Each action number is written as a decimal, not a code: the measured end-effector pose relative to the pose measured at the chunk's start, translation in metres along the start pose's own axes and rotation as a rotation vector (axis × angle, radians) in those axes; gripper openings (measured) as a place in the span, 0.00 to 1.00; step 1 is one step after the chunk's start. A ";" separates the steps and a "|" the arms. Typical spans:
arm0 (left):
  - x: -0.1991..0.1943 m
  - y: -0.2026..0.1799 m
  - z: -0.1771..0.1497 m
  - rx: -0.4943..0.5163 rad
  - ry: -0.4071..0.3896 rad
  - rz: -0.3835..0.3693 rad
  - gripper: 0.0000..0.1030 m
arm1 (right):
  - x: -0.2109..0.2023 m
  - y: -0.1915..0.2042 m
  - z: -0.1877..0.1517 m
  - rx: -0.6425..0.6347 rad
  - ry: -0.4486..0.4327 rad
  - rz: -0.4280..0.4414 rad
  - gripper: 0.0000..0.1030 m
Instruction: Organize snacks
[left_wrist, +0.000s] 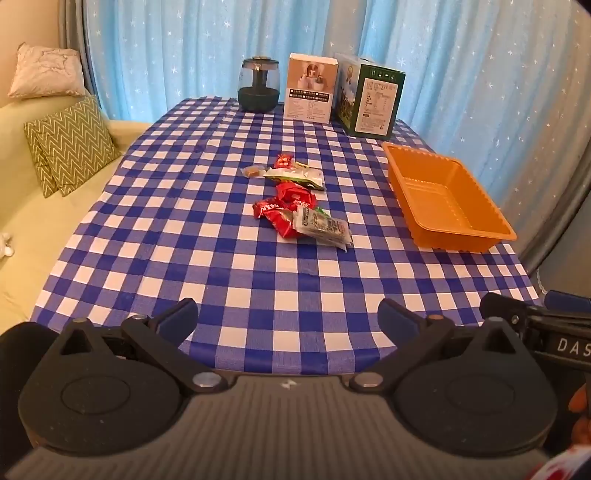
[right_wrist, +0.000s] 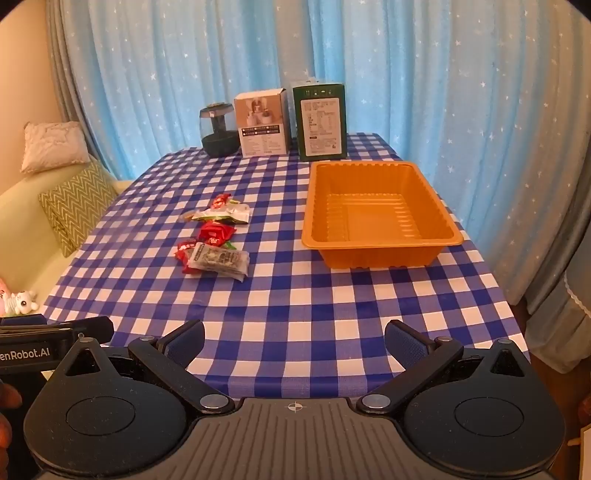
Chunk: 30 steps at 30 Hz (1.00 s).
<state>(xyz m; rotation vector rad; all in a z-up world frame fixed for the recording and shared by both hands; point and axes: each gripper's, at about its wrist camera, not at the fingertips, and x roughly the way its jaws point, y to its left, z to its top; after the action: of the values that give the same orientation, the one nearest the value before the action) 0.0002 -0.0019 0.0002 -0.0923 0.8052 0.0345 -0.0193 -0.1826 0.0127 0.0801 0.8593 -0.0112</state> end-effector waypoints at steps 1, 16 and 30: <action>0.000 0.000 0.000 0.000 -0.001 -0.005 1.00 | 0.000 0.000 -0.001 -0.002 -0.004 -0.002 1.00; -0.007 0.003 0.002 -0.030 -0.024 -0.009 1.00 | 0.001 -0.003 0.003 0.000 -0.001 -0.010 1.00; -0.005 0.002 0.001 -0.027 -0.026 -0.011 1.00 | -0.002 -0.004 0.000 0.004 0.001 -0.015 1.00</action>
<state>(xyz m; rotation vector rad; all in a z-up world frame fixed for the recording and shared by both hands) -0.0030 0.0002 0.0046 -0.1218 0.7787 0.0364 -0.0205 -0.1869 0.0140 0.0775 0.8609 -0.0266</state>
